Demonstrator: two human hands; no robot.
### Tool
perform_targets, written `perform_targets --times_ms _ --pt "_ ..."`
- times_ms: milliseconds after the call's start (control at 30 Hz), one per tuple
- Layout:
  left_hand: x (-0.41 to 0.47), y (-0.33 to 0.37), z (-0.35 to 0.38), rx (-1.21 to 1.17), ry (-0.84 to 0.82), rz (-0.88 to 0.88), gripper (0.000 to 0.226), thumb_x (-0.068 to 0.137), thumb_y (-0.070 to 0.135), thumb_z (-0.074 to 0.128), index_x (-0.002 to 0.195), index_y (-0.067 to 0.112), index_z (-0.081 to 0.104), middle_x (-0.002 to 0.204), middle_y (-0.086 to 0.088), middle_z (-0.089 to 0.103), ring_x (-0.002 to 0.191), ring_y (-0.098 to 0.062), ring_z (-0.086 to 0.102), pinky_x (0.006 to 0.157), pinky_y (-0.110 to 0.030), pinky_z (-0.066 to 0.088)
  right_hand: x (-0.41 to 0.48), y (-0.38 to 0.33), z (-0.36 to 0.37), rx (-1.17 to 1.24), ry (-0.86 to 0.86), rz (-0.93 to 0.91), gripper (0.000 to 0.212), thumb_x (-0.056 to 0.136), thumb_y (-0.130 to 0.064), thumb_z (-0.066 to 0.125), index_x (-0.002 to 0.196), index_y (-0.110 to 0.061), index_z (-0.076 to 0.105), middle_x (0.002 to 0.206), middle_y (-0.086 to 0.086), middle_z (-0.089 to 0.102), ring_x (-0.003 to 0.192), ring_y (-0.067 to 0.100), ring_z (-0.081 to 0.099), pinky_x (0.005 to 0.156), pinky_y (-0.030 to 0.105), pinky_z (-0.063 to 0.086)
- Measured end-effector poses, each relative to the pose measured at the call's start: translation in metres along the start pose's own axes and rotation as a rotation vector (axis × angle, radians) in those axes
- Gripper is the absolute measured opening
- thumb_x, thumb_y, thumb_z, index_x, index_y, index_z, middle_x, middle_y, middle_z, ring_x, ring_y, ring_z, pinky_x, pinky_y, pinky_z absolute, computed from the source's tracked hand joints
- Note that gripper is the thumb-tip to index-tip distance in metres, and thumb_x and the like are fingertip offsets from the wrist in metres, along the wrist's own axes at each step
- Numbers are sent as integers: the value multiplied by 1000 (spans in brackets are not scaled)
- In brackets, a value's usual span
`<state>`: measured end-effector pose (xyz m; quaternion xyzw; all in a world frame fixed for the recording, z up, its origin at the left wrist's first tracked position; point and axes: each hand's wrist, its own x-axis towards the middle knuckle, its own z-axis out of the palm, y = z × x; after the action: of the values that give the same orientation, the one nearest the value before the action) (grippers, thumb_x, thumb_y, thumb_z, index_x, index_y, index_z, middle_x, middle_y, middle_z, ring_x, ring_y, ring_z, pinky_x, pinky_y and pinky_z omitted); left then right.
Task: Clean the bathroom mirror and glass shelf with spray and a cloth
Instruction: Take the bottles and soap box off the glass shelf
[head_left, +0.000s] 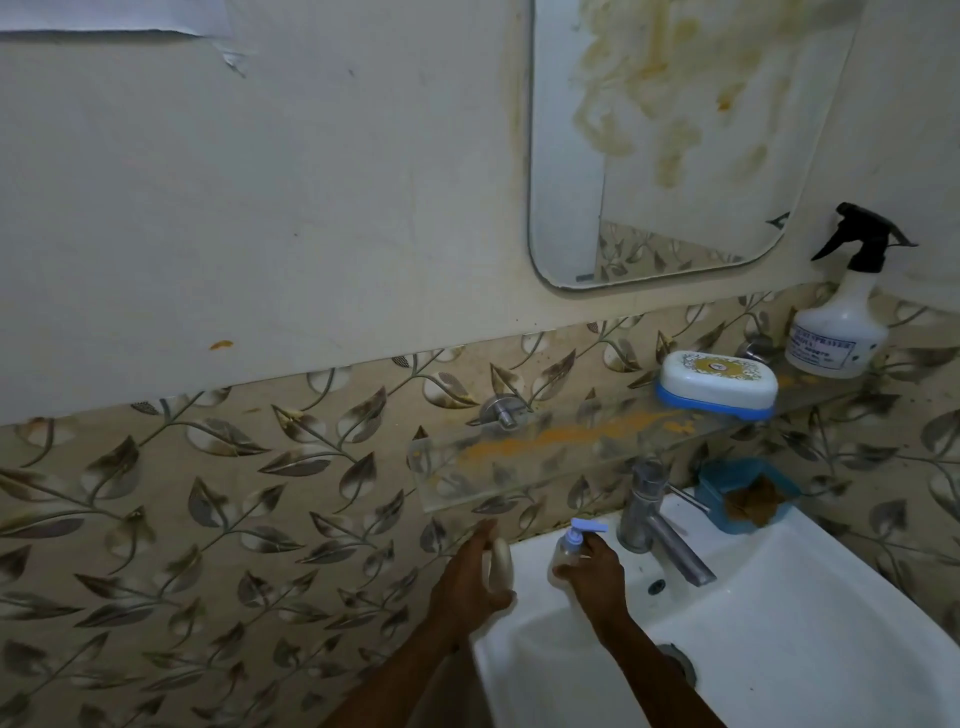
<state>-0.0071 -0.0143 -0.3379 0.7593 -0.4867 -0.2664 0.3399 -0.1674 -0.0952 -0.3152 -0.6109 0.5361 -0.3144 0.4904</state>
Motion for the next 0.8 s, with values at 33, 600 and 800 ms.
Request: perform_targets --times_ms 33,600,800 --pt "1 -2 -2 6 -1 18 102 63 30 80 144 36 17 145 5 39 130 -13 41 104 -32 39 7 1 7 -31 4 -19 43 76 3 66 118 -5 60 104 13 67 97 28 60 67 16 40" --pt "3 22 -21 109 -18 235 102 56 47 70 145 23 27 150 2 31 139 -15 26 114 -35 26 33 30 40 -231 86 -32 50 70 0 69 116 -6 52 107 15 63 104 33 59 89 42 50" --pt "-2 33 -24 111 -14 229 94 60 57 58 143 23 31 149 1 33 138 -14 27 114 -37 26 15 27 16 -201 103 24 57 73 10 58 127 -4 45 123 20 49 118 34 48 93 39 44"
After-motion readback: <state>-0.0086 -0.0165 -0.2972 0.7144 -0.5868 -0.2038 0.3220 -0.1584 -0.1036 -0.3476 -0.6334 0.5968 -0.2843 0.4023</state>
